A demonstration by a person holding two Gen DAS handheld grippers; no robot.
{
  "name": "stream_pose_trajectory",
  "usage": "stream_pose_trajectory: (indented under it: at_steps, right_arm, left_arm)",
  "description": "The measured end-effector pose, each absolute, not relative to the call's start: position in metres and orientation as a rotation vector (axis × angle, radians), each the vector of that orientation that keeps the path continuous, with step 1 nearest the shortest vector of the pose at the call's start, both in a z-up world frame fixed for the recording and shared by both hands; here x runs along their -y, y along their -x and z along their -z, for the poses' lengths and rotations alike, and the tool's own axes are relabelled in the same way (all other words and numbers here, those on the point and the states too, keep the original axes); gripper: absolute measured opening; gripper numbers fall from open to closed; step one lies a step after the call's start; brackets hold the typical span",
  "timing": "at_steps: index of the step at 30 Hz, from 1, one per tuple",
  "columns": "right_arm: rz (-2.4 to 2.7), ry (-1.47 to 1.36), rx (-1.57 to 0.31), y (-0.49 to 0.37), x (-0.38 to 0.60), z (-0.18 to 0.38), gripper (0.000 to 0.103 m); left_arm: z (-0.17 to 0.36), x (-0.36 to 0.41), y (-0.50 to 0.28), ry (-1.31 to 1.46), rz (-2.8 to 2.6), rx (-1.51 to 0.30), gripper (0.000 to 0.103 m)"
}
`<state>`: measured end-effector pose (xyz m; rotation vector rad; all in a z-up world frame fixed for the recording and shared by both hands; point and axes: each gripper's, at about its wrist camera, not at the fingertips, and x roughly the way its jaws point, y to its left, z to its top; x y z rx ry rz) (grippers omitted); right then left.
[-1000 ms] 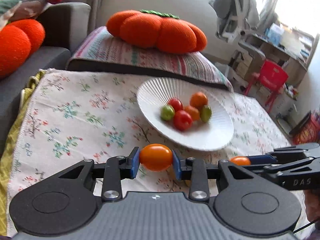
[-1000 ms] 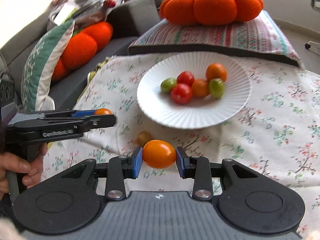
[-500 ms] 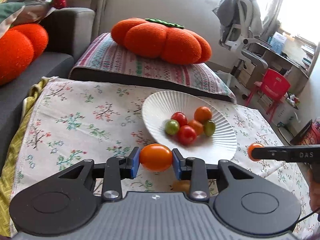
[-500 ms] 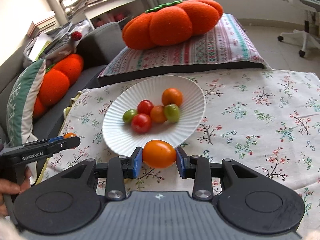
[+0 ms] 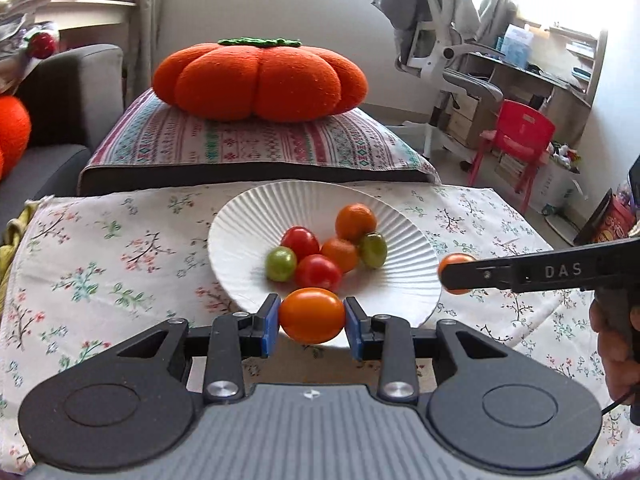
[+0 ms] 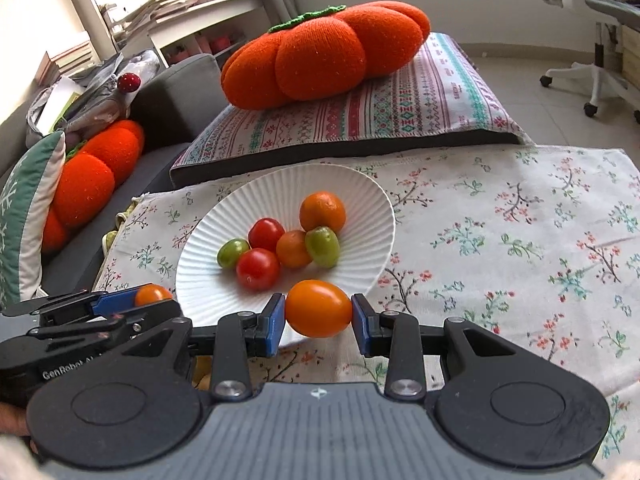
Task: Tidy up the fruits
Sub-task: 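Carry both orange cherry tomatoes into the white plate and open both tools, then withdraw both tools from the plate toward the small brown fruits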
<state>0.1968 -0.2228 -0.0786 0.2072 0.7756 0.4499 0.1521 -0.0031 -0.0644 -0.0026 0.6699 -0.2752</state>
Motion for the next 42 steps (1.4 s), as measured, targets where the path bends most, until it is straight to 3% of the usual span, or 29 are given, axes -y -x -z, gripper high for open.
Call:
stream_pose_trajectory:
  at_steps: [20,27,42]
  right_arm:
    - [-0.448,-0.116,-0.769,-0.206,0.205,0.090,0.033]
    - [-0.441,-0.155,-0.768,-0.205,0.212,0.085,0.034]
    - [-0.470,-0.286,-0.759,-0.199,0.239,0.064,0.034]
  left_arm:
    - [0.084,0.019,-0.171,-0.049,0.286,-0.704,0.018]
    - [0.077,0.007,-0.169,0.004,0.284,-0.699,0.023]
    - [0.057,-0.022,-0.149,0.107,0.268,-0.690,0.024]
